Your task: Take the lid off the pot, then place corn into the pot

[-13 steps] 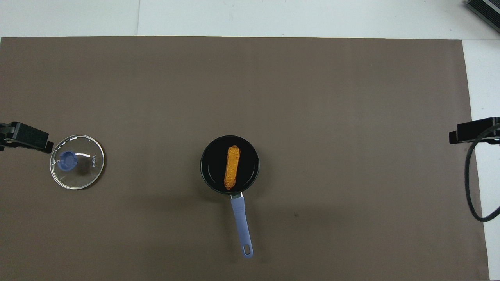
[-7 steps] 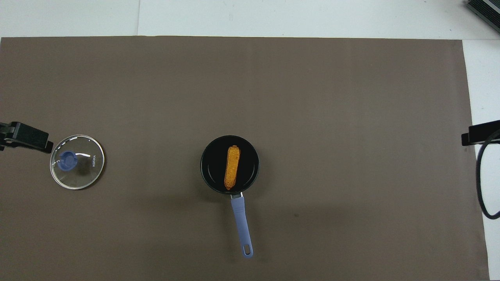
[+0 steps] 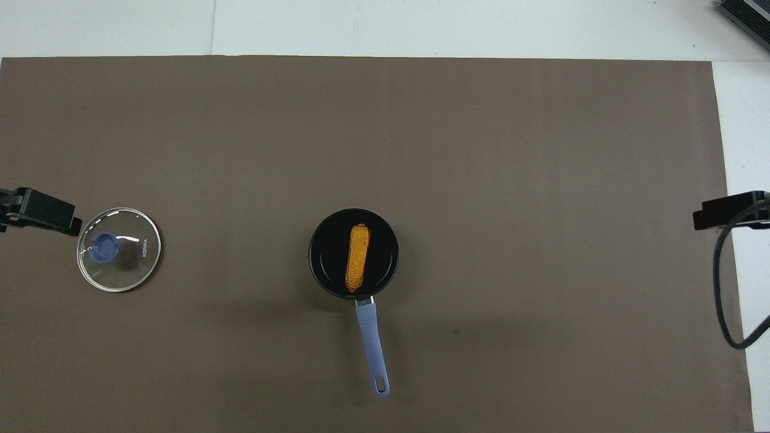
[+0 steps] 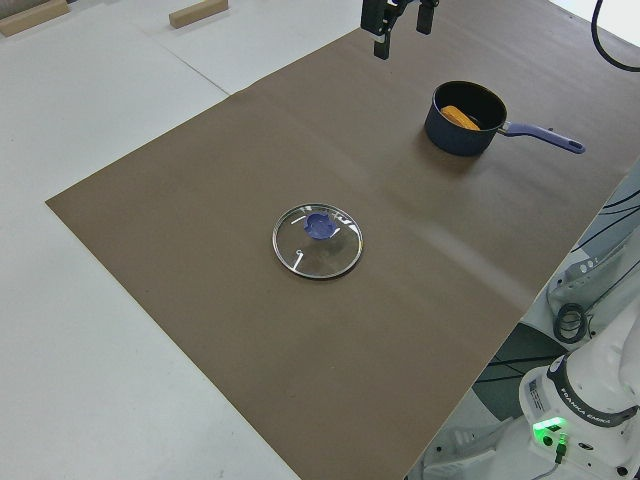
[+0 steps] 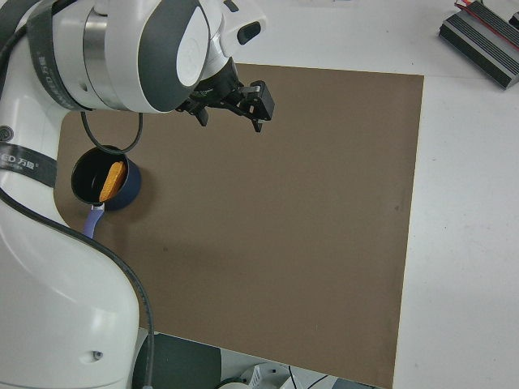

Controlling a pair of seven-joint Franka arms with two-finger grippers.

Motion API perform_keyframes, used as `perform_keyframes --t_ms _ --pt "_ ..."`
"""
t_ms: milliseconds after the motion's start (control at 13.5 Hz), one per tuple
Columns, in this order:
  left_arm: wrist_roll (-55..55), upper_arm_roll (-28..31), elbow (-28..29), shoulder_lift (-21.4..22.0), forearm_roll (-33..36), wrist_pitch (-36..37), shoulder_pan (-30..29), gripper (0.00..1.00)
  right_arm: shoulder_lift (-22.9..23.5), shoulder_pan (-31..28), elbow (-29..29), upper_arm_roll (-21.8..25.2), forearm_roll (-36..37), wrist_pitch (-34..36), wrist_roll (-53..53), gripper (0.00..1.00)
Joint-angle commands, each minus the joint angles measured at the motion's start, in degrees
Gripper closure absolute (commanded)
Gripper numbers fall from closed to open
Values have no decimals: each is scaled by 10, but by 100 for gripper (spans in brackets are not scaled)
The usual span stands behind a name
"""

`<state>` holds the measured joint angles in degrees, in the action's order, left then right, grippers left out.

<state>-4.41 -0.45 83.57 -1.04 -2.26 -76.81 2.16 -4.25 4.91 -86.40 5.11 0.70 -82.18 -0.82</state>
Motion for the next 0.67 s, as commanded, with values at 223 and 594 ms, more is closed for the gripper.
perform_keyframes --t_ms 223,594 --pt "0 -2 7 7 3 3 -3 0 -13 -9 -18 0 5 -13 17 0" --pt "0 -2 7 7 3 3 -3 0 -14 -4 -17 -2 5 -10 14 0"
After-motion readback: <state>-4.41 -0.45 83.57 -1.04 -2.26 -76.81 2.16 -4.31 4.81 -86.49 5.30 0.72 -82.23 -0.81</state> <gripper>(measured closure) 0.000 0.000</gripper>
